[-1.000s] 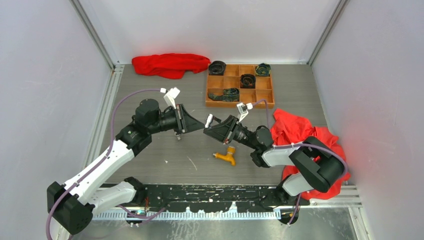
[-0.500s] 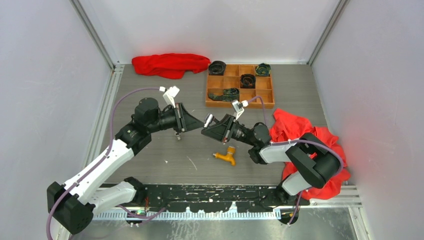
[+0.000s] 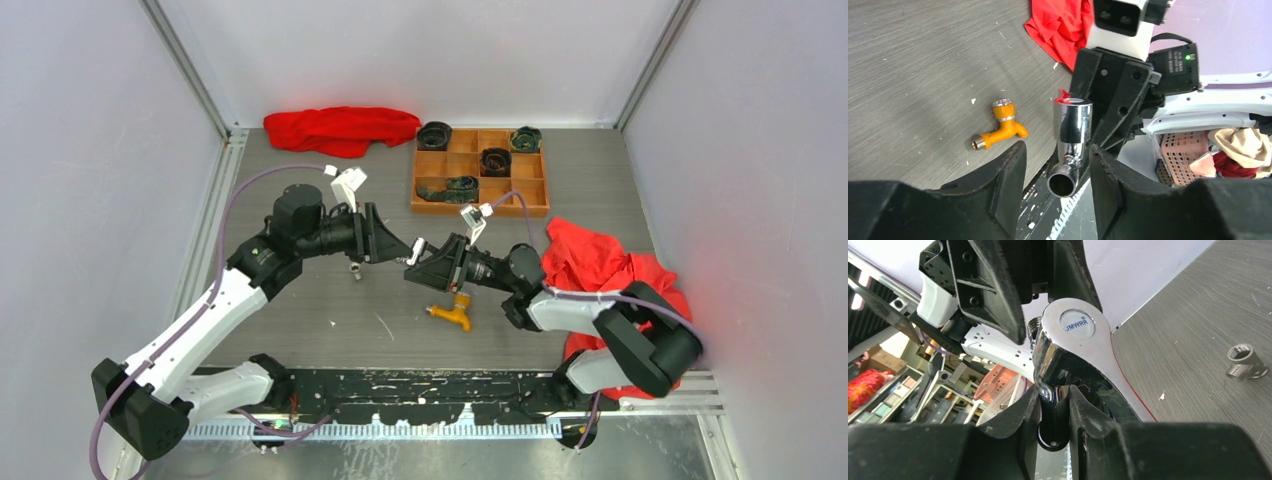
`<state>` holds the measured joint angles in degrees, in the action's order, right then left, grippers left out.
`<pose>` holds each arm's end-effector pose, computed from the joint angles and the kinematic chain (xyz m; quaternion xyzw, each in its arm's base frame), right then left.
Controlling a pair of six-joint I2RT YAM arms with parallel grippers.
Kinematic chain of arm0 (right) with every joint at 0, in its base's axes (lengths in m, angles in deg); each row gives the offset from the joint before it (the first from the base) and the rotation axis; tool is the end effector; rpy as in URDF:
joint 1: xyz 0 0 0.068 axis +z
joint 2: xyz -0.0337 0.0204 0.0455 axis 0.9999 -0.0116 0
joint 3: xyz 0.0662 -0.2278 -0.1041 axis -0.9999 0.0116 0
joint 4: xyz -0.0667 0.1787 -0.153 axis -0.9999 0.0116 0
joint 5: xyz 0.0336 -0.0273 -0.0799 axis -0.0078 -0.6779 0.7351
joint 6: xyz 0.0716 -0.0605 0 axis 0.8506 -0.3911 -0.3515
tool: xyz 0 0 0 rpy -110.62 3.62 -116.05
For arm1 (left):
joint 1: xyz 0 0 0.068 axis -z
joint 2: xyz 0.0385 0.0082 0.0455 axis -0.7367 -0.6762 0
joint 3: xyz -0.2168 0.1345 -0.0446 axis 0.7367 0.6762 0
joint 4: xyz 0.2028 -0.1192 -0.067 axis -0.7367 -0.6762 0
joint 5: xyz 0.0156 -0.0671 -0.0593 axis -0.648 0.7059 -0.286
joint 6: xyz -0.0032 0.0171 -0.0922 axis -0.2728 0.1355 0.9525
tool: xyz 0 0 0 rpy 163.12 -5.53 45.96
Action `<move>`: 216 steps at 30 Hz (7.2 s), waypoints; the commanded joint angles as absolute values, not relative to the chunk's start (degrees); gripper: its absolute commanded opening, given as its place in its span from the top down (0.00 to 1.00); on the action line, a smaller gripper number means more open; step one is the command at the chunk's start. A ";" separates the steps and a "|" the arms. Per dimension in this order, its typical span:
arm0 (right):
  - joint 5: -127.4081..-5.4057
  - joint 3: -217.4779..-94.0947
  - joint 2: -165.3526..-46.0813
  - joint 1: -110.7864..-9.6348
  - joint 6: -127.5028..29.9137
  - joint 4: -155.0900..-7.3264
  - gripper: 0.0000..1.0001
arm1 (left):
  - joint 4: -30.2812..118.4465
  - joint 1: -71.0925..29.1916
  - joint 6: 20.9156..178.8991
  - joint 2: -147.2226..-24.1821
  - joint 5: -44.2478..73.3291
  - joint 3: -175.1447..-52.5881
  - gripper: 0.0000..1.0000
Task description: Install the water faucets
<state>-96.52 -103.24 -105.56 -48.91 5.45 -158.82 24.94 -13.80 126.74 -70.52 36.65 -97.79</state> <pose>0.1835 0.2243 0.2463 -0.1612 0.5866 0.7157 0.3429 0.1958 -0.1817 0.3207 0.1148 0.8016 -0.4956 0.3140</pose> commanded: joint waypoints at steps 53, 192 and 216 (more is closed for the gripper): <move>-103.12 -112.36 -94.15 -49.46 -9.54 -131.02 0.30 | 31.53 -10.18 128.50 -73.40 39.81 -99.50 1.00; -95.79 -104.51 -102.89 -52.00 5.76 -155.17 0.34 | 34.51 -10.29 131.41 -72.37 38.47 -96.27 1.00; -103.10 -104.64 -113.33 -50.08 19.64 -177.81 0.39 | 35.22 -10.86 130.52 -71.12 36.12 -95.11 1.00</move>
<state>-101.53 -103.57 -112.86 -51.01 18.98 -167.87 31.26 -10.50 131.18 -72.62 35.99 -94.71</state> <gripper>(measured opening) 0.610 0.317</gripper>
